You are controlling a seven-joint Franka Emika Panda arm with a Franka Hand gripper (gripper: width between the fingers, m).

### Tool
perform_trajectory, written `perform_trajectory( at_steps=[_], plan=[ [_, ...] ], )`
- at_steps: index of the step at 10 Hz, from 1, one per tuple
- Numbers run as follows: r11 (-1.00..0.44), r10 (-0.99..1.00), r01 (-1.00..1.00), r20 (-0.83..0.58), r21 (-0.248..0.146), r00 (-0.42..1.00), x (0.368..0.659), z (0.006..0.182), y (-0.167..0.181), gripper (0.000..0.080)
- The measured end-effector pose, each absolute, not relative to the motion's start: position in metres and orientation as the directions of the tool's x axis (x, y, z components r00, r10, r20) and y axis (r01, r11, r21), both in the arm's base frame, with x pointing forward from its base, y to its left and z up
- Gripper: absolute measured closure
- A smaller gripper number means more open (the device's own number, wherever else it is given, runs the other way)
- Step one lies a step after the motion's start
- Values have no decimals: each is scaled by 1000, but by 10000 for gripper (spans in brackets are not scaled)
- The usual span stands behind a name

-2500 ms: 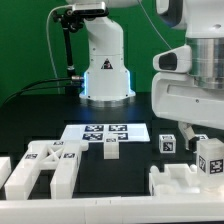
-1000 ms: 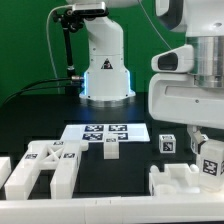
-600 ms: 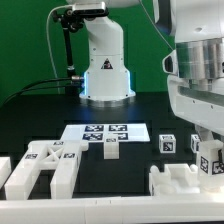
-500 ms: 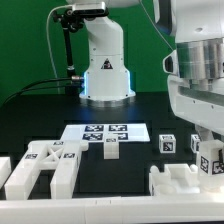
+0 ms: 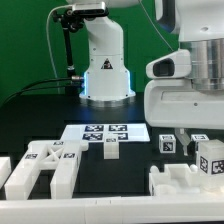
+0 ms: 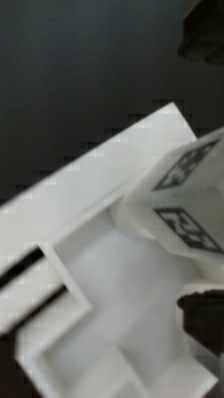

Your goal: Assemble chair

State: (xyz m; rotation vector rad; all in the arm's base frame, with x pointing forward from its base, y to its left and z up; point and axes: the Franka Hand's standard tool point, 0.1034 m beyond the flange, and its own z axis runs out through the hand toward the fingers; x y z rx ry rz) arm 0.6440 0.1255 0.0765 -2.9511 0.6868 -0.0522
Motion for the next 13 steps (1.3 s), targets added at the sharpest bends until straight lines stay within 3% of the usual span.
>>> perform_trajectory(
  at_steps=[4, 5, 8, 10, 13],
  plan=[
    [-973, -212, -205, 51, -106, 976, 647, 77, 123, 151],
    [-997, 58, 62, 85, -37, 995, 652, 82, 123, 151],
    [-999, 28, 33, 114, -40, 993, 655, 82, 126, 160],
    [-990, -136, -130, 106, -59, 985, 655, 81, 126, 498],
    [-914, -404, -398, 87, -81, 910, 656, 80, 120, 504]
  ],
)
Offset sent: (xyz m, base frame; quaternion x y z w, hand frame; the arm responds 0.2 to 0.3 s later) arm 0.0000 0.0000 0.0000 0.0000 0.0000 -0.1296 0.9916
